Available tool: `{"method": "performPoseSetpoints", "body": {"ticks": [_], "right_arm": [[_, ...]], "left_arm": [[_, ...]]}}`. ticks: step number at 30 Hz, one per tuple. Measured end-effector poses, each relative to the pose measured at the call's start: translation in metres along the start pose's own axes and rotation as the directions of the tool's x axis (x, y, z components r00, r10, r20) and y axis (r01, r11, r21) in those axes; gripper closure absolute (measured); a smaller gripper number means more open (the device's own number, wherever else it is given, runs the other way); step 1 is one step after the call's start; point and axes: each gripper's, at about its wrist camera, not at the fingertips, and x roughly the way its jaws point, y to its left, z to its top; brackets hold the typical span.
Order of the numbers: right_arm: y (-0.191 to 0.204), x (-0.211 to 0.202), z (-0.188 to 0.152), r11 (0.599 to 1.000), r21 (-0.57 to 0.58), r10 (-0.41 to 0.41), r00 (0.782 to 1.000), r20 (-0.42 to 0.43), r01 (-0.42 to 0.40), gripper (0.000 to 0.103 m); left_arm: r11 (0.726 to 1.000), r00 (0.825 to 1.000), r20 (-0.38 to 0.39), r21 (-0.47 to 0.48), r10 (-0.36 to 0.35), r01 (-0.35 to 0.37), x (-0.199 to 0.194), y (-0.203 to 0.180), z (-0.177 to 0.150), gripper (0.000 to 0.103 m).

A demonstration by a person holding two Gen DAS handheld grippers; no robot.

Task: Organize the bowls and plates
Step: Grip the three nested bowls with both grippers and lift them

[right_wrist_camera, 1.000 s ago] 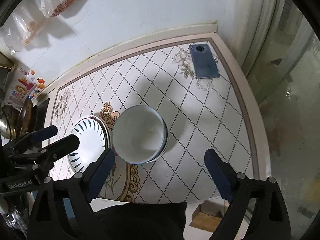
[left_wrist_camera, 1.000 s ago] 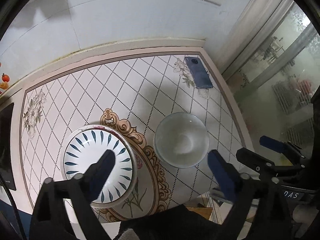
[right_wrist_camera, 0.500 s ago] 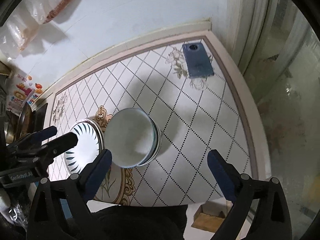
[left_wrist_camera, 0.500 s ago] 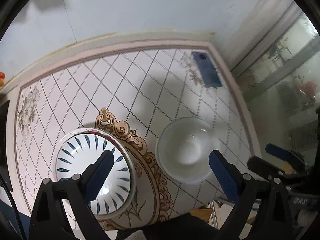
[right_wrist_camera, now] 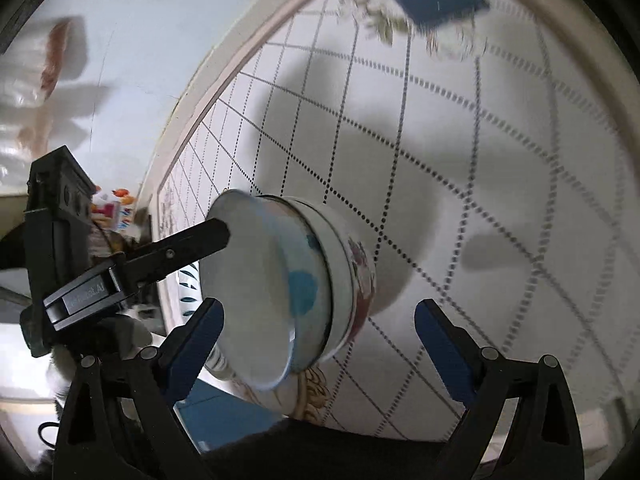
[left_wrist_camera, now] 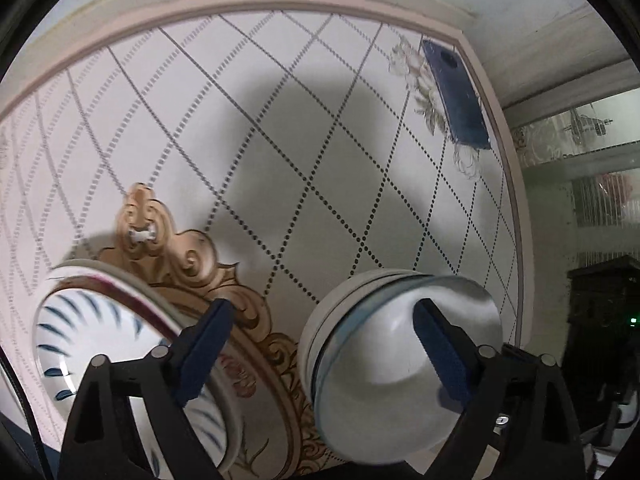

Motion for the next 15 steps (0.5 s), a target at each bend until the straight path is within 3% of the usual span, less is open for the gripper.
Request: {"method": "performPoseSetpoints", "body": {"ticks": [7, 10, 12, 15], "right_arm": [[-0.015, 0.032, 0.014, 0.998, 0.021, 0.065, 0.997, -0.043, -0.064, 0.005], [-0.017, 0.038, 0.019, 0.997, 0.026, 0.076, 0.996, -0.038, -0.075, 0.005], [-0.017, 0.04, 0.02, 0.994, 0.027, 0.108, 0.994, -0.036, -0.107, 0.005], [-0.015, 0.047, 0.02, 0.992, 0.021, 0.129, 0.99, -0.055, -0.128, 0.017]], "left_arm": [[0.999, 0.998, -0.047, -0.008, -0.04, 0.039, 0.022, 0.002, 0.003, 0.013], [0.998, 0.996, -0.058, -0.019, -0.065, 0.064, 0.027, 0.002, 0.002, 0.023], [0.997, 0.995, -0.068, -0.02, -0.079, 0.078, 0.03, 0.002, 0.002, 0.04], [0.993, 0.991, -0.071, -0.024, -0.117, 0.116, 0.033, -0.003, 0.0, 0.05]]}}
